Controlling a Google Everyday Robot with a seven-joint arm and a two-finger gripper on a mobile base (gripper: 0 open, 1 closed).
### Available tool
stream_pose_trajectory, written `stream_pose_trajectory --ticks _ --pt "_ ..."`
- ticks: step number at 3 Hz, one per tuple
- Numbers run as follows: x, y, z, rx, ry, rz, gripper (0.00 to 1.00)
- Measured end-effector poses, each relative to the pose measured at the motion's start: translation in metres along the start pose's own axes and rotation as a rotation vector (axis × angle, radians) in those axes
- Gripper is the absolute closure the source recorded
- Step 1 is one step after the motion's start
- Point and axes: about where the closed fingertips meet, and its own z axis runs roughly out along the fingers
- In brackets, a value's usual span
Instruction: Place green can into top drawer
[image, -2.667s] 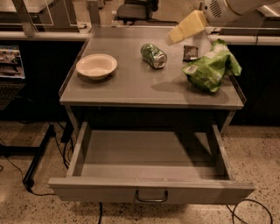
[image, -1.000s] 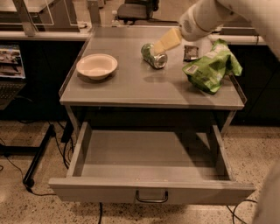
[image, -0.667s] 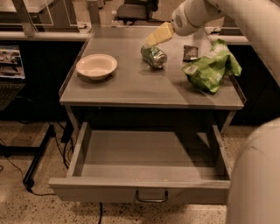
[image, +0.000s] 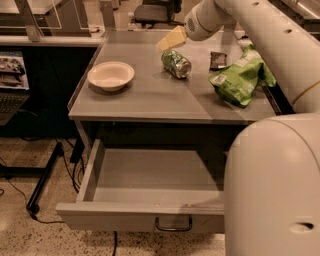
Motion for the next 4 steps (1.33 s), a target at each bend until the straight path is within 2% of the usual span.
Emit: stream_pose_trajectory --ticks 2,4 --pt "0.008 -0.004 0.034 0.013 0.057 0.057 0.00" --pt "0.025 0.001 0.044 0.017 0.115 0.086 0.00"
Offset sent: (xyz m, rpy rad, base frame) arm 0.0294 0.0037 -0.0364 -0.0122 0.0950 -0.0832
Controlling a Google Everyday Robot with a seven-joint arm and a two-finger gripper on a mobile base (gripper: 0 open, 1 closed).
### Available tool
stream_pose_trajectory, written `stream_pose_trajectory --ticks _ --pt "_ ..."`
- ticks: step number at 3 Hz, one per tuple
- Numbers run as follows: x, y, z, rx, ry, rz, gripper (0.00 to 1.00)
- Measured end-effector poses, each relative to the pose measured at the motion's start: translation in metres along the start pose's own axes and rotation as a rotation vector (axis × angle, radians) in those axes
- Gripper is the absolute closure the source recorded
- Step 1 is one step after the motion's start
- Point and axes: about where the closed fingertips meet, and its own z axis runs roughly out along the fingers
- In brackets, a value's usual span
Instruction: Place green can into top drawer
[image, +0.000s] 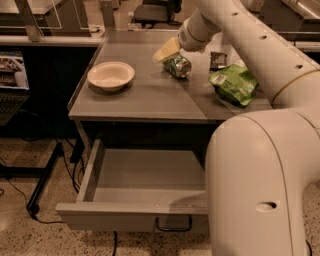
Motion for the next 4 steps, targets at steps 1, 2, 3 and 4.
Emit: stream_pose_trajectory --ticks 1,2,3,4 --pt "0.012 0.003 0.006 -0.005 0.032 0.013 0.00" --pt "0.026 0.004 0.011 -0.004 0.066 0.038 0.00" --pt "0.027 0.004 0.012 -0.004 0.068 0.039 0.19" --pt "0.027 0.004 0.012 -0.004 0.068 0.039 0.50"
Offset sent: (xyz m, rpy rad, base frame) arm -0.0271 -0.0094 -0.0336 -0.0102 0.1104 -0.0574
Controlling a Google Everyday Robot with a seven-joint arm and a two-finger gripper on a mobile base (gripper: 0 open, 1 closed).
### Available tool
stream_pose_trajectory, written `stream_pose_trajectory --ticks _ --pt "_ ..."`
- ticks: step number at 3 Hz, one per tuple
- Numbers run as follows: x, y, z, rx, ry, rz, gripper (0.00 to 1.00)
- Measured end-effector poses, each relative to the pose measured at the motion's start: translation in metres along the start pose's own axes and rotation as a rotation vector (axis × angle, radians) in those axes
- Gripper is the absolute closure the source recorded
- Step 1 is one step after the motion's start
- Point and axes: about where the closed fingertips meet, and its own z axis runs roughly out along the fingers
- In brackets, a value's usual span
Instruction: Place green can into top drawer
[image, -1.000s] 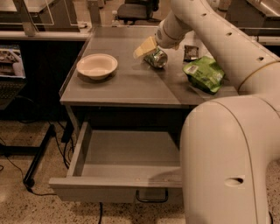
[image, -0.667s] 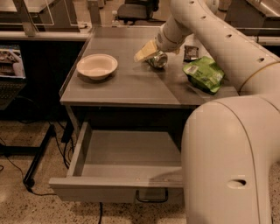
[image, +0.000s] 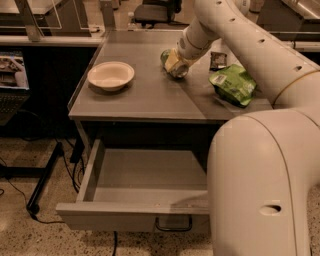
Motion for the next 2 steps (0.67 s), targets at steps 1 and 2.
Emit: stream_pose_trajectory --ticks 1,2 --pt "0.0000 0.0000 0.0000 0.000 0.000 0.000 0.73" --pt "0.0000 0.0000 0.0000 0.000 0.000 0.000 0.96"
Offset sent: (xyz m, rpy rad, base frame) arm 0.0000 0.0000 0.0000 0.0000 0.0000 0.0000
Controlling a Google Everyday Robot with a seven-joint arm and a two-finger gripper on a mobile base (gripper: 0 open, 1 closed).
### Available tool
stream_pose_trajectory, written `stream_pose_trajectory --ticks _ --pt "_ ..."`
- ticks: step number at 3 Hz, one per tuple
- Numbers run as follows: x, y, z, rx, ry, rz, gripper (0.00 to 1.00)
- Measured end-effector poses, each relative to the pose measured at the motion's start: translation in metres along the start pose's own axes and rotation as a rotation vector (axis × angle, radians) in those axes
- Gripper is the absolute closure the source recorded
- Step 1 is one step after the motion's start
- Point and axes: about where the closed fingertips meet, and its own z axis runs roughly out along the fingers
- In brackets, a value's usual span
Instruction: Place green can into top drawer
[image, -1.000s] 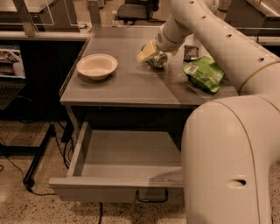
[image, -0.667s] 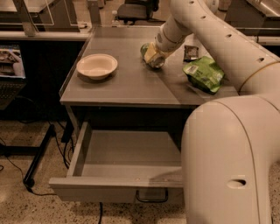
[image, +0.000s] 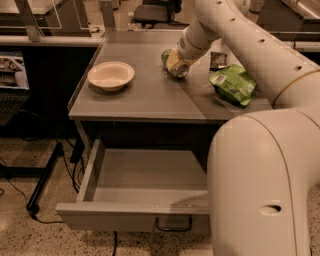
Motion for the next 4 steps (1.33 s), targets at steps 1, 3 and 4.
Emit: stream_pose_trajectory --ticks 1,3,4 --pt "-0.003 0.006 -0.001 -0.027 -0.012 -0.026 1.00" --pt "0.042 -0.007 -0.074 -0.165 -0.045 -0.071 1.00" --pt "0.079 -0.011 -0.091 -0.203 -0.004 -0.028 1.00"
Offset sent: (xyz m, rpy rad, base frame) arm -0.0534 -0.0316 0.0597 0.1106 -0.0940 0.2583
